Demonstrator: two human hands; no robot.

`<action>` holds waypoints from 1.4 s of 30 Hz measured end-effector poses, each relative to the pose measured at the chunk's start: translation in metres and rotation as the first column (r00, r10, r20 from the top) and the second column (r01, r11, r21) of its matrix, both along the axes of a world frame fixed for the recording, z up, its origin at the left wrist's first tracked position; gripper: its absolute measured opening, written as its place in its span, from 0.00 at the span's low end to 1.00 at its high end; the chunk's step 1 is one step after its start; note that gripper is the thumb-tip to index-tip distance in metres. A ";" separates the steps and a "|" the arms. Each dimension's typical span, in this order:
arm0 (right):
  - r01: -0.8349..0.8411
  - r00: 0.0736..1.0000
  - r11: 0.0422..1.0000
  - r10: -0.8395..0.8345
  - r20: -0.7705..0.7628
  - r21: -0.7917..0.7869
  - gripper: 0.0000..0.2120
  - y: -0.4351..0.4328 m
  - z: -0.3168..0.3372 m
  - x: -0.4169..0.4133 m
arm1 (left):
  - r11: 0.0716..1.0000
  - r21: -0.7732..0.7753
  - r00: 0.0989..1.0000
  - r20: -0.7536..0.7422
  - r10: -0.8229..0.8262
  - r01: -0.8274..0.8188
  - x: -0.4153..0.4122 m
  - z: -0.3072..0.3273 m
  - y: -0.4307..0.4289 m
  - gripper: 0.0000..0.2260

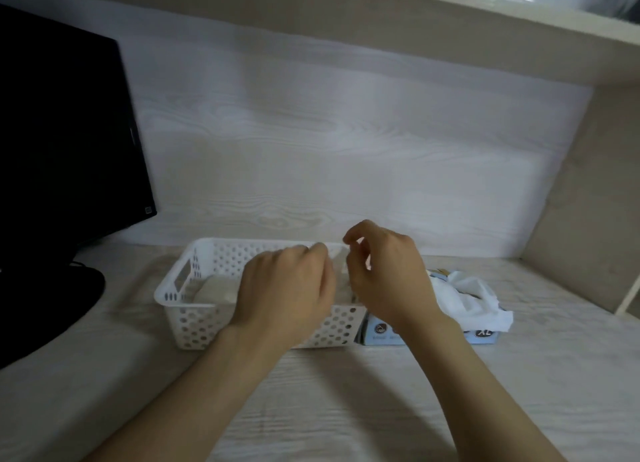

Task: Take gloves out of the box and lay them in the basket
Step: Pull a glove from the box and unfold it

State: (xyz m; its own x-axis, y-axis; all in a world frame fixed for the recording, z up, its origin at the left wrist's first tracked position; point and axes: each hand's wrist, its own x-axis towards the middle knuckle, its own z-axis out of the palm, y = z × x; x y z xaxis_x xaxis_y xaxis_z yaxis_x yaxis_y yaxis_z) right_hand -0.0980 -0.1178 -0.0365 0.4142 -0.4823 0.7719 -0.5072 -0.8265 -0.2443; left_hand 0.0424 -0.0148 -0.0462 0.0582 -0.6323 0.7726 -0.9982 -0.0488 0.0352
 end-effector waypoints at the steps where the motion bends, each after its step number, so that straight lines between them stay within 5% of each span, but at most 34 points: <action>1: 0.032 0.999 0.998 -0.030 0.040 -0.047 0.09 0.000 -0.002 -0.010 | 0.998 -0.036 0.998 0.024 -0.050 0.051 -0.009 -0.006 -0.001 0.12; 6: 0.400 0.908 0.911 -0.381 0.175 -0.095 0.16 -0.012 -0.016 -0.055 | 0.967 0.033 0.962 0.099 -0.255 0.253 -0.040 -0.033 -0.010 0.08; 10: 0.615 0.754 0.770 -0.638 0.159 0.174 0.19 -0.020 -0.031 -0.079 | 0.956 0.119 0.948 0.147 -0.283 0.267 -0.056 -0.041 -0.016 0.08; 14: 0.620 0.725 0.658 -0.689 0.009 0.428 0.26 -0.017 -0.036 -0.080 | 0.967 0.150 0.951 0.199 -0.235 0.208 -0.067 -0.048 -0.017 0.12; 17: 0.584 0.753 0.676 -0.658 0.011 0.450 0.26 -0.018 -0.037 -0.081 | 0.963 0.181 0.950 0.207 -0.235 0.199 -0.070 -0.050 -0.014 0.16; 22: 0.362 0.821 0.854 -0.483 0.306 0.374 0.21 -0.018 -0.033 -0.082 | 0.965 0.195 0.947 0.234 -0.218 0.174 -0.071 -0.051 -0.012 0.28; 29: 0.234 0.663 0.969 -0.221 0.715 0.082 0.15 -0.006 -0.018 -0.083 | 0.968 0.229 0.953 0.258 -0.158 0.099 -0.079 -0.056 -0.015 0.25; 35: 0.270 0.662 0.961 -0.140 0.736 -0.060 0.16 -0.002 -0.015 -0.080 | 0.973 0.190 0.958 0.230 -0.170 0.127 -0.079 -0.057 -0.012 0.23; 42: 0.213 0.631 0.975 -0.083 0.771 -0.069 0.10 0.001 -0.015 -0.076 | 0.942 -0.107 0.948 0.038 -0.317 0.319 -0.084 -0.042 -0.006 0.14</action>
State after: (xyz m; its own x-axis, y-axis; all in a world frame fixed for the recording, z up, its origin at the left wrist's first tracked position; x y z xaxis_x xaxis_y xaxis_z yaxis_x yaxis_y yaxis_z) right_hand -0.1740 -0.1168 -0.0519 -0.4172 -0.3444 0.8410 -0.3137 -0.8140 -0.4890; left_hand -0.0412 -0.0209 -0.0881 -0.1479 -0.5263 0.8373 -0.9617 0.2741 0.0024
